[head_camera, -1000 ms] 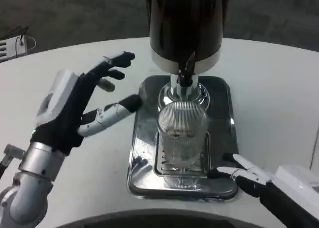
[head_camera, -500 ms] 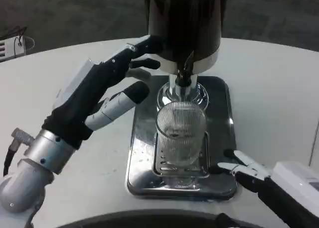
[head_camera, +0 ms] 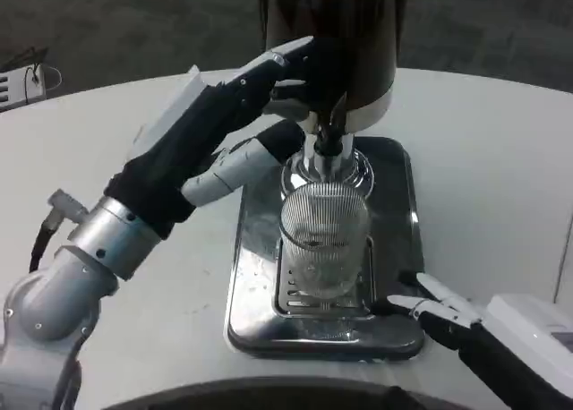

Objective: Grasp the cup under the faucet to collect the drink, then remove the cup.

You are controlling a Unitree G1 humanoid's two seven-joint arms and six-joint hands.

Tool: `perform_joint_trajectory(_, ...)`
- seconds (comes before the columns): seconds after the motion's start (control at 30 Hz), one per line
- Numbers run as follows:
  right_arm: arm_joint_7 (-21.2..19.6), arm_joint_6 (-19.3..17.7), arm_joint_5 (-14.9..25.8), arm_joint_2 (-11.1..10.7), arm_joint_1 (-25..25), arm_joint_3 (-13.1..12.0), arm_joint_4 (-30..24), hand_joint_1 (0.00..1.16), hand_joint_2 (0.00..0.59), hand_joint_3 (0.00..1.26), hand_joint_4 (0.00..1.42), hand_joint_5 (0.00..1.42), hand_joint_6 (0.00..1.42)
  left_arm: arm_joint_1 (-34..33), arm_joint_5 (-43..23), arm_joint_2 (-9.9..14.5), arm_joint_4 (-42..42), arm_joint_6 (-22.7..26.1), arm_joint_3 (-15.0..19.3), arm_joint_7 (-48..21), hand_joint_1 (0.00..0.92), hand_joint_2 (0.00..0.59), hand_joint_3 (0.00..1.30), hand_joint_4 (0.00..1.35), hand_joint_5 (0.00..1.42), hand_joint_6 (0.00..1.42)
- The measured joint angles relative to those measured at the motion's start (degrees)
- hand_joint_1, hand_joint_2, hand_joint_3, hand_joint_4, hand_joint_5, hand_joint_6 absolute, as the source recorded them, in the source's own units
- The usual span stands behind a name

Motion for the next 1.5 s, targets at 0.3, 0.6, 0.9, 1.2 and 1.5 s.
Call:
perform_joint_trajectory(0.3, -0.4, -1.4, -0.4, 1.1, 1.2, 0.0, 0.0, 0.48, 0.456, 0.19, 0.01, 0.11, 0.08, -2.1, 0.7, -0.9, 0.0, 3.5, -1.2, -2.7, 0.000, 0.059, 0.18, 0.16, 0.27, 0.33)
perform_joint_trajectory(0.6, -0.4, -1.9, 0.2, 2.5, 1.9, -1.2, 0.0, 0.48, 0.456, 0.18, 0.01, 0.11, 0.08, -4.3, 3.5, -0.6, 0.0, 4.1, -3.5, -5.3, 0.000, 0.054, 0.15, 0.11, 0.23, 0.27)
perform_joint_trajectory(0.9, -0.4, -1.8, 1.4, 3.5, 2.3, -2.6, 0.0, 0.48, 0.456, 0.18, 0.01, 0.11, 0.08, -6.0, 7.5, 1.8, -0.8, 4.0, -5.1, -6.5, 0.000, 0.055, 0.14, 0.10, 0.21, 0.24)
perform_joint_trajectory(1.2, -0.5, 2.4, 3.9, 4.7, 2.3, -3.5, 0.0, 0.50, 0.387, 0.02, 0.00, 0.11, 0.06, -6.8, 11.1, 2.6, -0.7, 2.2, -6.4, -6.5, 0.000, 0.048, 0.11, 0.07, 0.18, 0.21)
perform_joint_trajectory(1.5, -4.2, 11.8, 9.3, 6.4, 2.3, -4.2, 0.4, 0.58, 0.316, 0.00, 0.00, 0.06, 0.03, -7.5, 12.7, 3.3, -0.2, 0.7, -7.0, -6.4, 0.000, 0.036, 0.10, 0.05, 0.16, 0.20)
